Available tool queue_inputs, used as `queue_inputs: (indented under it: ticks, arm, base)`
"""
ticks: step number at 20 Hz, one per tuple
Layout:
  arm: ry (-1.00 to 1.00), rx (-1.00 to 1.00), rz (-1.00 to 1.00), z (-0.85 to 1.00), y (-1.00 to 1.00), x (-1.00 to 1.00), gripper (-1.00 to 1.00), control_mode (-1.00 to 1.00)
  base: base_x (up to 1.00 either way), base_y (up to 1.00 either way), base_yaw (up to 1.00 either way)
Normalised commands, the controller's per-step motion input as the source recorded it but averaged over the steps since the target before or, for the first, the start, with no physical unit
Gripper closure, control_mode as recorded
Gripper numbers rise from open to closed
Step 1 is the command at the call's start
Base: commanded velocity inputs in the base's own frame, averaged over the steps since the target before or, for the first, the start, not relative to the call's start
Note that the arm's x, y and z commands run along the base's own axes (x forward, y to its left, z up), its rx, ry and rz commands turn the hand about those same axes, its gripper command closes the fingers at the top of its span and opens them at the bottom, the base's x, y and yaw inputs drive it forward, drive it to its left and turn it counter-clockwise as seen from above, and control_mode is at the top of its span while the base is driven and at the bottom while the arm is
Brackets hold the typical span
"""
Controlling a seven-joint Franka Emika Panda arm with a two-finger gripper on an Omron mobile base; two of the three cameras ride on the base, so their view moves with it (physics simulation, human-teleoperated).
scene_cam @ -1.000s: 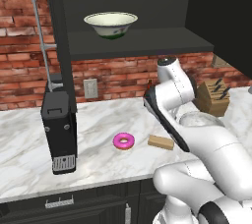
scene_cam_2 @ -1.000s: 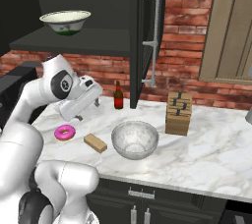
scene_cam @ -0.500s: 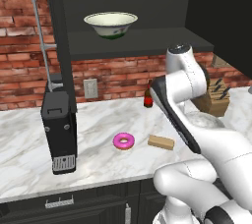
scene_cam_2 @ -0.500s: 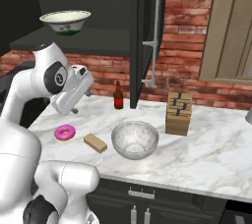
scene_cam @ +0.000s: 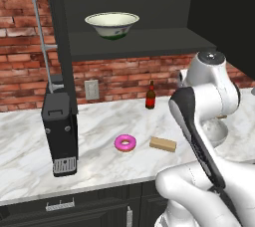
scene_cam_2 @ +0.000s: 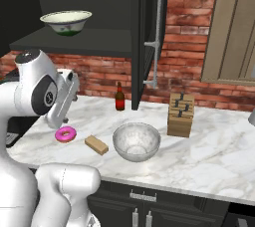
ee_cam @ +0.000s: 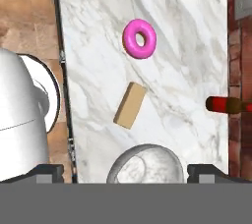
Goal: Pick both bowls and place them on the counter. Then place the cream cheese stick in one bowl and place the donut in the other bowl.
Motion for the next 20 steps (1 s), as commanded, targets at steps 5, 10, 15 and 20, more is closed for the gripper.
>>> queue_inputs:
  ticks: [5,10,15,20]
  arm:
    - [-0.09,0.15,0.19,0.32,0.13,-0.44,-1.00,-1.00]
    - [-0.04,0.11,0.21,0.79,0.14,-0.05,-1.00,-1.00]
    - [-0.06,0.10,0.23,0.69,0.15,0.00,-1.00,-1.00]
    - [-0.04,0.11,0.24,0.55,0.20,0.00,-1.00,-1.00]
  base:
    - [0.00,0.00,0.00]
    - [0.00,0.00,0.00]
    - [0.00,0.00,0.00]
    - [0.00,0.00,0.00]
